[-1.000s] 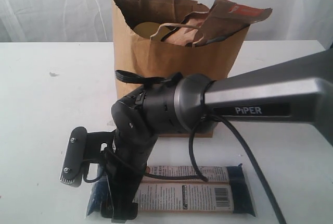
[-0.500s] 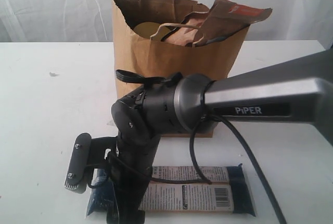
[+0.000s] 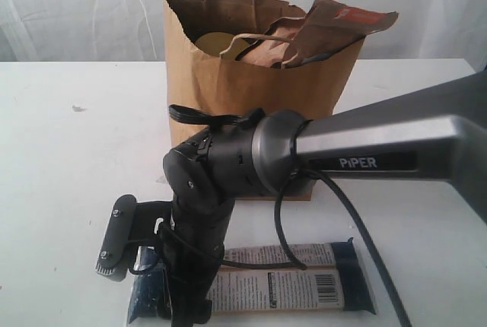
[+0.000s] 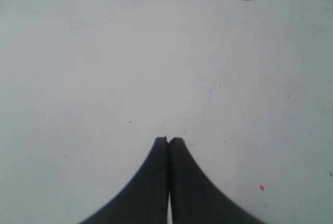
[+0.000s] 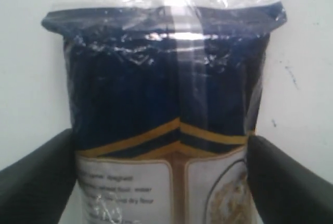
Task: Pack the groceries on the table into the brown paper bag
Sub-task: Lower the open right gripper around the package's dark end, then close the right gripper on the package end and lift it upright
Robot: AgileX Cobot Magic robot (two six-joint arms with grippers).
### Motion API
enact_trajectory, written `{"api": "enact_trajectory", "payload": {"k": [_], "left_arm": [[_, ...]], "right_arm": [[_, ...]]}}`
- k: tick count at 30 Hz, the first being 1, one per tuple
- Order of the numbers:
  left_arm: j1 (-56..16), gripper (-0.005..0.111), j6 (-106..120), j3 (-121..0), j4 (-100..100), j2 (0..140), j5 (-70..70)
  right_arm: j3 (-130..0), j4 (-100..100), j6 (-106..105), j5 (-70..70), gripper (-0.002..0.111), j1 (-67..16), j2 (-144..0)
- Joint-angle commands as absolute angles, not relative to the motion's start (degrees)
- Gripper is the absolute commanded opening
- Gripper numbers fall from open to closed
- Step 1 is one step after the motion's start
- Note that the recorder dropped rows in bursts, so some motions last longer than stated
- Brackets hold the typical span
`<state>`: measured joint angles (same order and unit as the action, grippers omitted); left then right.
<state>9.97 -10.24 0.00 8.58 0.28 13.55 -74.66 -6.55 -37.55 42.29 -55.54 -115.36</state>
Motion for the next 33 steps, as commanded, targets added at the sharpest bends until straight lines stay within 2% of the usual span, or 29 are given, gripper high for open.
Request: {"api": "enact_trajectory", "payload": {"k": [1, 2, 3, 4, 5, 6, 13, 16, 33], "left_arm": [[9.55, 0.000, -10.24, 0.00, 8.61, 0.00, 13.29], [9.55, 0.000, -10.24, 0.00, 8.61, 0.00, 13.29], [9.55, 0.000, -10.24, 0.00, 8.61, 0.00, 13.29], [9.55, 0.000, -10.24, 0.00, 8.61, 0.00, 13.29], [9.55, 0.000, -10.24, 0.00, 8.61, 0.00, 13.29], [9.55, 0.000, -10.24, 0.00, 8.61, 0.00, 13.29], [9.55, 0.000, -10.24, 0.00, 8.61, 0.00, 13.29], [9.55, 0.000, -10.24, 0.00, 8.61, 0.00, 13.29], [9.55, 0.000, -10.24, 0.00, 8.61, 0.00, 13.29]], "right_arm": [[-74.78, -6.83, -36.64, 42.77, 0.073, -55.32, -116.23], [-74.78, -6.83, -36.54, 42.77, 0.068, -55.32, -116.23], [-74.78, -6.83, -36.55, 42.96, 0.052, -55.32, -116.23], [-74.78, -6.83, -36.55, 43.11, 0.043, -55.32, -116.23], [-74.78, -6.83, -36.65, 43.19, 0.018, -55.32, -116.23], [-74.78, -6.83, -36.78, 43.19, -0.001, -55.32, -116.23], [-74.78, -6.63, -36.61, 38.82, 0.000, -55.32, -116.23], [-74.78, -6.88, -27.54, 38.82, 0.000, -55.32, -114.90], [-74.78, -10.80, -16.75, 38.88, 0.000, -55.32, -91.46]]}}
